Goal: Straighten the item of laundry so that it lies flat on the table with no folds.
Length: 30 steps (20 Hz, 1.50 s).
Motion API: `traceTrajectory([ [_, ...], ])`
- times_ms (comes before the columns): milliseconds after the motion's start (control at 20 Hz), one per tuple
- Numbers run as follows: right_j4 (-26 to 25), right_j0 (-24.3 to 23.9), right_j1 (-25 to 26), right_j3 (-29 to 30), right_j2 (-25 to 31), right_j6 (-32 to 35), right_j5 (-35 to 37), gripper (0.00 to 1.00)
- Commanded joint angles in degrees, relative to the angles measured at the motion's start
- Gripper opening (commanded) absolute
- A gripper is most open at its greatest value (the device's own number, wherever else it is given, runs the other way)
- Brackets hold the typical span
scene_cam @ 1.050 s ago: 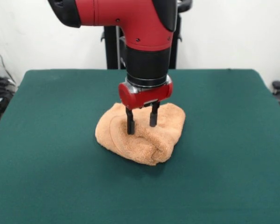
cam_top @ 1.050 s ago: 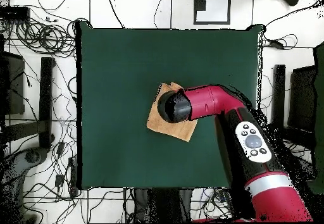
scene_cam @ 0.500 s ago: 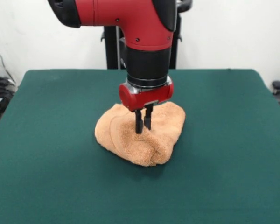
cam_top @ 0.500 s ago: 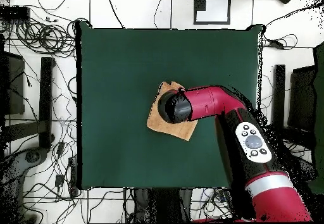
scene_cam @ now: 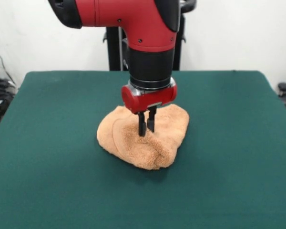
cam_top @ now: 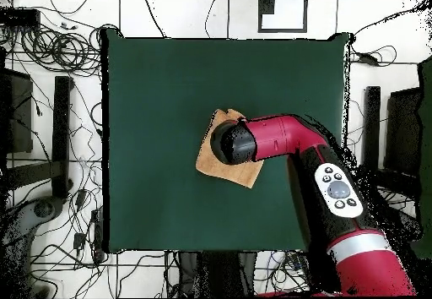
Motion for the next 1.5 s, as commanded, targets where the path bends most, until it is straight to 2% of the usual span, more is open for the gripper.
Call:
traceTrajectory([
  [50, 3.09, 1.22, -1.37, 4.26, 1.51, 5.55, -0.46, 0.00],
  [350, 5.93, 0.47, -6.51, 3.83, 2.98, 3.28, 2.83, 0.00],
  [600, 12.14, -1.10, -13.49, 5.53, 5.32, 4.23, 4.01, 0.00],
  [900, 14.73, 1.53, -18.15, 3.41, 2.39, 2.22, 11.91, 0.00],
  [1200, 16.04, 2.61, -19.45, 1.88, 1.47, 1.57, 16.89, 0.00],
  [1500, 16.08, 1.94, -18.85, 3.72, 1.59, 2.17, 14.07, 0.00],
])
